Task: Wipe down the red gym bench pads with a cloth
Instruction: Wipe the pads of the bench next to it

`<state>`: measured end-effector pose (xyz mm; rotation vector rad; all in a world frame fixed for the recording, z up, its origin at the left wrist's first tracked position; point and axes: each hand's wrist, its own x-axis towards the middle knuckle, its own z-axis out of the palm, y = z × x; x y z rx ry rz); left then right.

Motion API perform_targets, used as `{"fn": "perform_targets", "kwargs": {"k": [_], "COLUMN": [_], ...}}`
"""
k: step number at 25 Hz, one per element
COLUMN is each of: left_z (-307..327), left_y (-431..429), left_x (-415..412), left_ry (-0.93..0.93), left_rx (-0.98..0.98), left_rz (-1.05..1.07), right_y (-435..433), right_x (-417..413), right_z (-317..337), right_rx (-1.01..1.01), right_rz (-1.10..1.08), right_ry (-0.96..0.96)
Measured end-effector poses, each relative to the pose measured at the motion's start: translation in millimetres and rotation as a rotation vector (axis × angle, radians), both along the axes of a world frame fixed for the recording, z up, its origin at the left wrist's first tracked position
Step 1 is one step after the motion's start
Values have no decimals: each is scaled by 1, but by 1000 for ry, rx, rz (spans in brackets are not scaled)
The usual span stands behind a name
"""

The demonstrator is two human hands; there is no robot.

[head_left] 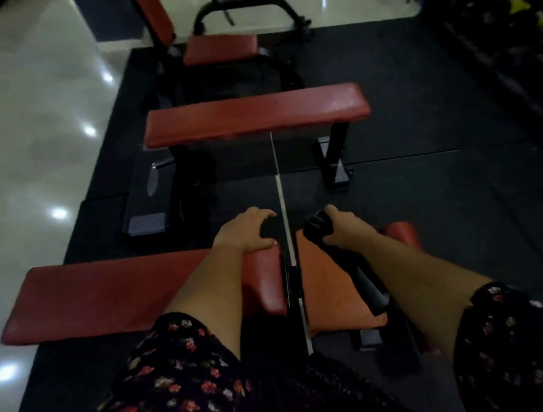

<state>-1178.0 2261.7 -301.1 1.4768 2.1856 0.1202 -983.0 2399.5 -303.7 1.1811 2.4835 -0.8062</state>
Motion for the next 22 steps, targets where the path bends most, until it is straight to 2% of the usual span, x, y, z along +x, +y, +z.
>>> {"fn": "perform_targets", "kwargs": {"k": [8,17,20,22], "left_z": [2,-2,-5,-13], "left_y": [64,96,97,91], "left_x": [34,33,31,21], "left_ry": [23,3,-4,-83], "left_rx": [28,53,83,103], "left_rz": [-176,-390,-479,-515], "right_y": [33,23,3,-15], "right_x": [45,79,70,62], "right_z": [-15,-4,-16,-35], "right_rx": [-101,38,4,18], "right_rz": [-334,-557,-669,-761], "right_ry": [226,176,167,117]}}
